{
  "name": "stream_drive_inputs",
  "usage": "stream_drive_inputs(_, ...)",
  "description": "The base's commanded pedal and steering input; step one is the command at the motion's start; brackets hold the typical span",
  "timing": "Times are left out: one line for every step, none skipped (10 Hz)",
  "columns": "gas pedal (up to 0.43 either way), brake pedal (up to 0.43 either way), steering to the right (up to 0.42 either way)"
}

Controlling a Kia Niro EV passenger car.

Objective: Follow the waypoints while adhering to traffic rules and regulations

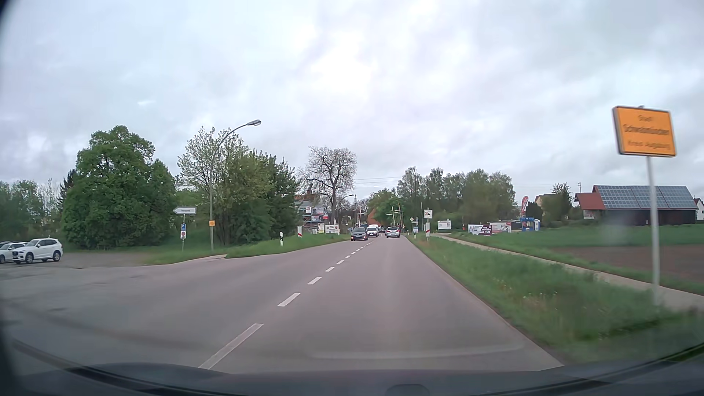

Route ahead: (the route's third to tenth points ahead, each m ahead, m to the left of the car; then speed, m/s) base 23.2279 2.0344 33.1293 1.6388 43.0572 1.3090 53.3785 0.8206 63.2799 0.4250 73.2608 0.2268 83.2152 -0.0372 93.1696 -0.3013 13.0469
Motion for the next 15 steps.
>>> stream_drive_inputs(0.110,0.000,0.013)
stream_drive_inputs(0.110,0.000,0.013)
stream_drive_inputs(0.110,0.000,0.013)
stream_drive_inputs(0.110,0.000,0.013)
stream_drive_inputs(0.110,0.000,0.012)
stream_drive_inputs(0.110,0.000,0.013)
stream_drive_inputs(0.110,0.000,0.012)
stream_drive_inputs(0.110,0.000,0.012)
stream_drive_inputs(0.110,0.000,0.012)
stream_drive_inputs(0.110,0.000,0.012)
stream_drive_inputs(0.110,0.000,0.012)
stream_drive_inputs(0.110,0.000,0.011)
stream_drive_inputs(0.098,0.000,0.010)
stream_drive_inputs(0.098,0.000,0.006)
stream_drive_inputs(0.098,0.000,0.002)
